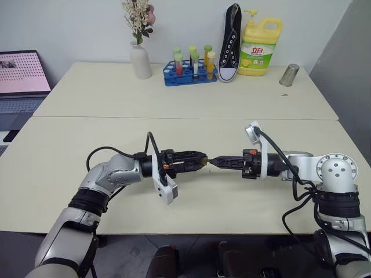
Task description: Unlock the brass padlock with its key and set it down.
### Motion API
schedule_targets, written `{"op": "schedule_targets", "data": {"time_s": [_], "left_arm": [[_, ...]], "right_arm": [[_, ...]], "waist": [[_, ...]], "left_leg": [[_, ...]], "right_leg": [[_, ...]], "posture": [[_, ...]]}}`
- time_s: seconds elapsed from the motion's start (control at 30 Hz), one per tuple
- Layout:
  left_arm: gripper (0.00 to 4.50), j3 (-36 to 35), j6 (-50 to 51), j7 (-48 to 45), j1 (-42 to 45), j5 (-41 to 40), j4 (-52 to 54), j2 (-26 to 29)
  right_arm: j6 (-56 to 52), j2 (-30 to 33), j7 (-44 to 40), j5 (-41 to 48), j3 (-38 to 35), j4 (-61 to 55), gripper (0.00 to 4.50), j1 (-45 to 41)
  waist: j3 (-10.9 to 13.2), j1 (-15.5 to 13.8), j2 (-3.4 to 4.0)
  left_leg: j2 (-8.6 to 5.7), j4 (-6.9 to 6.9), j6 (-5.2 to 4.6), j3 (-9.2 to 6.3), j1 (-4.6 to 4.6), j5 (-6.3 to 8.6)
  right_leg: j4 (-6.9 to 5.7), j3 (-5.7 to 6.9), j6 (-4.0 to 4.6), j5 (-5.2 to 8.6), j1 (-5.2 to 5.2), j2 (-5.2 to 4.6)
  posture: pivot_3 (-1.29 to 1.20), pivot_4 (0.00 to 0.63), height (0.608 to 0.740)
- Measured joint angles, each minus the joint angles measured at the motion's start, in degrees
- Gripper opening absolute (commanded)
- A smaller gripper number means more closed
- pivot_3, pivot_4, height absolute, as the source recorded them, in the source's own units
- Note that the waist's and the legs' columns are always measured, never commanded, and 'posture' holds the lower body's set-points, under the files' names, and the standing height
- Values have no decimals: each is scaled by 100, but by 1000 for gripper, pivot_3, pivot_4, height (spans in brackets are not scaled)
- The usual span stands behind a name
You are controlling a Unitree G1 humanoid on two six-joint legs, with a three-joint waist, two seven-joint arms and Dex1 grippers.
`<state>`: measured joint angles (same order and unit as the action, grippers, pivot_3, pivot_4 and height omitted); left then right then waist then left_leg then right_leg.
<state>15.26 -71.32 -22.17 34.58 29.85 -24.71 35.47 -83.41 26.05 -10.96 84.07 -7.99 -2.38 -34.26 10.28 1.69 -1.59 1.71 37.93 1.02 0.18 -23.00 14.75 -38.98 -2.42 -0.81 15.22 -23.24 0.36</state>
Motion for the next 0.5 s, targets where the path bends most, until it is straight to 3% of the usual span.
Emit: {"op": "schedule_targets", "data": {"time_s": [0.3, 0.4, 0.5], "left_arm": [[963, 8, -33, 284, -24, 147, 21, 61], [963, 17, -10, 299, -24, 145, 31, 88], [963, 26, 96, 292, -17, 130, 34, 81]], "right_arm": [[46, 119, 389, 393, 128, -52, 0, -63], [168, 163, 240, 173, 225, -355, 587, -56], [438, 270, -187, -257, 360, -835, 1691, -10]], "waist": [[0, 2, 0], [0, 2, 0], [0, 1, 0]], "left_leg": [[1, -2, 0, -1, -2, 0], [1, -2, 0, -1, -3, 0], [1, -2, 0, -2, -3, 0]], "right_leg": [[0, 1, -1, 0, -3, 0], [0, 1, -1, 0, -4, 0], [1, 3, -2, 1, -4, 0]], "posture": [[0, 150, 740], [0, 150, 740], [0, 150, 740]]}}
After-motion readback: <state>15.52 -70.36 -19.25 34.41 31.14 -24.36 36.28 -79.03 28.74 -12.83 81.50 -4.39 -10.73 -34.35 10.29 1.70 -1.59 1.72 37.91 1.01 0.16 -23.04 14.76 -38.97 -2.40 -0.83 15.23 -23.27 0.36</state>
